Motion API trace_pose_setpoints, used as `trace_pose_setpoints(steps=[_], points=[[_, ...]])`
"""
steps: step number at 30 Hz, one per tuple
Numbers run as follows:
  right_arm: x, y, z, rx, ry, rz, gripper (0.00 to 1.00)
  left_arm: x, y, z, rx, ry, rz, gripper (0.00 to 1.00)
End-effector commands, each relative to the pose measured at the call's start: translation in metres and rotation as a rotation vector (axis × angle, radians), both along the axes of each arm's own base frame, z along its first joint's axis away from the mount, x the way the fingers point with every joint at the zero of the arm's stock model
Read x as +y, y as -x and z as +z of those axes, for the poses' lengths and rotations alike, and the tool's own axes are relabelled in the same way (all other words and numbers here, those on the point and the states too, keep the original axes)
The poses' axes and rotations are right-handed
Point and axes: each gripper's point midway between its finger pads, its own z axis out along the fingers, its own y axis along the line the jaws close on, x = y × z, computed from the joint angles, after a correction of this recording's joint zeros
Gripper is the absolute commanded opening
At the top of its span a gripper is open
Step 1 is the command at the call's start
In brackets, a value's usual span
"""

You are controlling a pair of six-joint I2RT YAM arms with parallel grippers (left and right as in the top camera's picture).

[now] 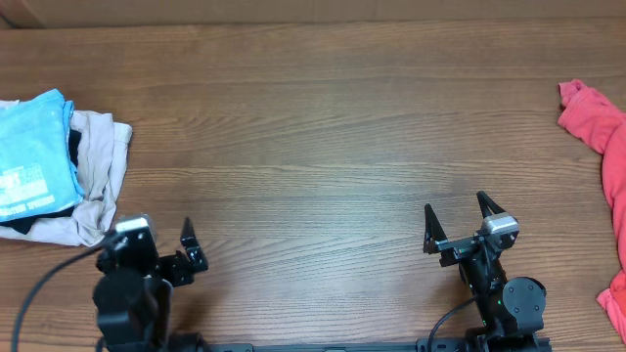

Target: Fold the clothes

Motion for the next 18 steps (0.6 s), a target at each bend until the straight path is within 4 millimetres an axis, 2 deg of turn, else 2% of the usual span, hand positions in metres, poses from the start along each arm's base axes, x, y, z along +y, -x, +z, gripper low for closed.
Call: trace_pose_setpoints(steps=[1, 6, 10, 16, 17, 18], points=[[0.000, 0.000, -0.002, -0.006, 0.004, -0.005, 1.00, -0.007, -0.012, -0.012, -0.124, -0.012, -0.047, 1.00], [0.000, 0.000, -0.002, -0.006, 0.004, -0.005, 1.00, -0.007, -0.032, -0.001, -0.360, -0.036, -0.060, 1.00], [0.000, 0.000, -0.002, -0.006, 0.004, -0.004, 1.00, -0.008, -0.039, 0.010, -0.522, -0.056, -0.069, 1.00], [0.000, 0.000, -0.002, -0.006, 0.004, -0.005, 1.00, -0.018, -0.039, 0.003, -0.538, -0.136, -0.128, 1.00], [0.000, 0.000, -0.002, -0.006, 0.004, -0.005, 1.00, -0.019, -0.040, 0.000, -0.524, -0.129, -0.133, 1.00], [0.000, 0.000, -0.002, -0.006, 0.004, -0.004, 1.00, -0.021, -0.041, -0.013, -0.473, -0.095, -0.141, 1.00]])
